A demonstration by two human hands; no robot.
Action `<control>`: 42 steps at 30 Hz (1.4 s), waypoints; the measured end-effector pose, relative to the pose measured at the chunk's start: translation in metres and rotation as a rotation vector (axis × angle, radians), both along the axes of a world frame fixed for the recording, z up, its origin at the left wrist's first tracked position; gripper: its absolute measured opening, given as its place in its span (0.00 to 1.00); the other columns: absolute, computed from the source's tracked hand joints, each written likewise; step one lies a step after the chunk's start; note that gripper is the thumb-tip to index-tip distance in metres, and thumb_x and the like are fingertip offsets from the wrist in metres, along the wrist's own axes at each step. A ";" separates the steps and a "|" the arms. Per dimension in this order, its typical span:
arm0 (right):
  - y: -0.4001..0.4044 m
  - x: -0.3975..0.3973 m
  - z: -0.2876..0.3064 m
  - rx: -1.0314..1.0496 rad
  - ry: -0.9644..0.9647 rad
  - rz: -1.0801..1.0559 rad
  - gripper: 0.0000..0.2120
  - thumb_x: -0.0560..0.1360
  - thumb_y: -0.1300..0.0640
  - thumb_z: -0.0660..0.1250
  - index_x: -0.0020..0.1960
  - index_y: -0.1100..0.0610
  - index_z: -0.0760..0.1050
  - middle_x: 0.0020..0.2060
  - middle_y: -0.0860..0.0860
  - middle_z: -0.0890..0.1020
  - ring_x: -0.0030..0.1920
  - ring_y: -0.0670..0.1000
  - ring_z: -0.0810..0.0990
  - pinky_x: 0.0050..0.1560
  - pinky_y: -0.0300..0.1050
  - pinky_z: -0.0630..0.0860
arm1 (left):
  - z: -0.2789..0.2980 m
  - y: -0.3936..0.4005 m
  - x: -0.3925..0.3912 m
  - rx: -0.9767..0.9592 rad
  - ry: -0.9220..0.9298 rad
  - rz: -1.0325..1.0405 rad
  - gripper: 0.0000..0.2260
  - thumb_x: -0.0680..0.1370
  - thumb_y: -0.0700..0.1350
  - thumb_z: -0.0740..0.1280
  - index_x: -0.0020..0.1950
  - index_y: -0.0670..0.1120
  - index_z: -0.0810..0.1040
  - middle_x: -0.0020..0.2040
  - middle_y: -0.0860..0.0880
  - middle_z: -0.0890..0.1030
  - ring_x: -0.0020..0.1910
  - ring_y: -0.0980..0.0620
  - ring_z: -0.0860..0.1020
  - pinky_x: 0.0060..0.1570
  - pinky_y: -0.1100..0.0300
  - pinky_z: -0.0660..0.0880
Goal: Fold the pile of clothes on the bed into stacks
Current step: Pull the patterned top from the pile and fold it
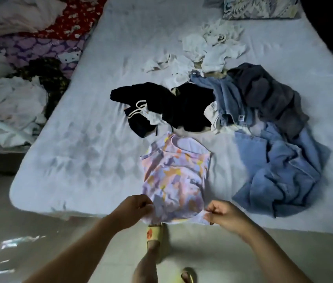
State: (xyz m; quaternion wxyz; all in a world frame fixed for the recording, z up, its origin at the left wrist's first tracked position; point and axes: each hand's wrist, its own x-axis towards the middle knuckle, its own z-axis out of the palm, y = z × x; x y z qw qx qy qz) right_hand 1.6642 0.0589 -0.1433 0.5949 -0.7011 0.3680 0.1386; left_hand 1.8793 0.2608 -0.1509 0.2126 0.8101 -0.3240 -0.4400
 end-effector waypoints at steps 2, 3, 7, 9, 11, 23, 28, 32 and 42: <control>-0.001 0.008 -0.005 -0.033 -0.016 -0.046 0.10 0.73 0.67 0.68 0.36 0.58 0.71 0.28 0.49 0.75 0.28 0.40 0.71 0.33 0.34 0.68 | -0.006 -0.006 0.005 -0.026 -0.030 0.068 0.08 0.77 0.43 0.66 0.40 0.55 0.77 0.40 0.52 0.80 0.39 0.55 0.76 0.41 0.66 0.71; -0.003 0.014 -0.008 -0.070 -0.028 -0.086 0.11 0.73 0.68 0.68 0.36 0.58 0.72 0.28 0.48 0.75 0.27 0.41 0.72 0.33 0.34 0.69 | -0.008 -0.011 0.011 -0.044 -0.055 0.099 0.07 0.77 0.44 0.66 0.40 0.54 0.78 0.40 0.52 0.81 0.40 0.54 0.77 0.42 0.64 0.72; -0.023 0.053 -0.020 -0.157 -0.068 -0.287 0.09 0.73 0.67 0.68 0.38 0.57 0.73 0.29 0.52 0.77 0.26 0.47 0.76 0.33 0.39 0.73 | -0.014 -0.044 0.043 -0.099 -0.164 0.218 0.03 0.76 0.44 0.68 0.44 0.50 0.81 0.41 0.55 0.78 0.39 0.54 0.76 0.42 0.61 0.71; -0.038 0.077 -0.028 -0.147 -0.094 -0.383 0.08 0.74 0.66 0.67 0.40 0.57 0.74 0.31 0.51 0.79 0.29 0.49 0.80 0.35 0.42 0.74 | -0.015 -0.065 0.065 -0.156 -0.148 0.312 0.04 0.76 0.43 0.69 0.42 0.50 0.81 0.40 0.55 0.78 0.33 0.54 0.77 0.37 0.64 0.71; -0.054 0.104 -0.034 -0.136 -0.146 -0.462 0.07 0.75 0.67 0.67 0.41 0.58 0.74 0.34 0.51 0.81 0.32 0.49 0.83 0.37 0.41 0.75 | -0.017 -0.089 0.088 -0.184 -0.107 0.376 0.04 0.76 0.43 0.68 0.42 0.48 0.80 0.39 0.54 0.80 0.27 0.57 0.78 0.29 0.71 0.68; -0.104 0.182 -0.101 -0.330 -0.057 -0.392 0.20 0.73 0.64 0.69 0.64 0.58 0.72 0.54 0.51 0.79 0.51 0.51 0.79 0.50 0.37 0.71 | -0.080 -0.164 0.155 -0.071 -0.103 0.358 0.15 0.76 0.42 0.68 0.62 0.48 0.77 0.57 0.51 0.77 0.43 0.54 0.77 0.48 0.60 0.74; -0.073 0.151 -0.145 -0.479 0.055 -0.232 0.19 0.68 0.64 0.73 0.58 0.62 0.77 0.50 0.56 0.81 0.51 0.57 0.79 0.47 0.31 0.65 | -0.122 -0.118 0.119 -0.004 -0.137 0.303 0.15 0.70 0.37 0.73 0.56 0.43 0.80 0.56 0.45 0.78 0.52 0.47 0.78 0.51 0.65 0.69; -0.059 0.126 -0.167 -0.476 0.089 -0.267 0.29 0.67 0.47 0.72 0.67 0.51 0.71 0.53 0.49 0.81 0.48 0.52 0.81 0.49 0.49 0.77 | -0.144 -0.092 0.093 0.007 -0.289 0.352 0.27 0.66 0.39 0.76 0.64 0.41 0.74 0.61 0.42 0.74 0.60 0.43 0.73 0.58 0.56 0.69; -0.055 0.093 -0.171 -0.534 0.432 -0.185 0.22 0.67 0.46 0.55 0.50 0.60 0.75 0.45 0.59 0.81 0.50 0.62 0.78 0.47 0.47 0.69 | -0.157 -0.084 0.064 0.191 0.014 0.644 0.09 0.79 0.48 0.63 0.46 0.43 0.73 0.41 0.47 0.77 0.41 0.46 0.76 0.38 0.57 0.72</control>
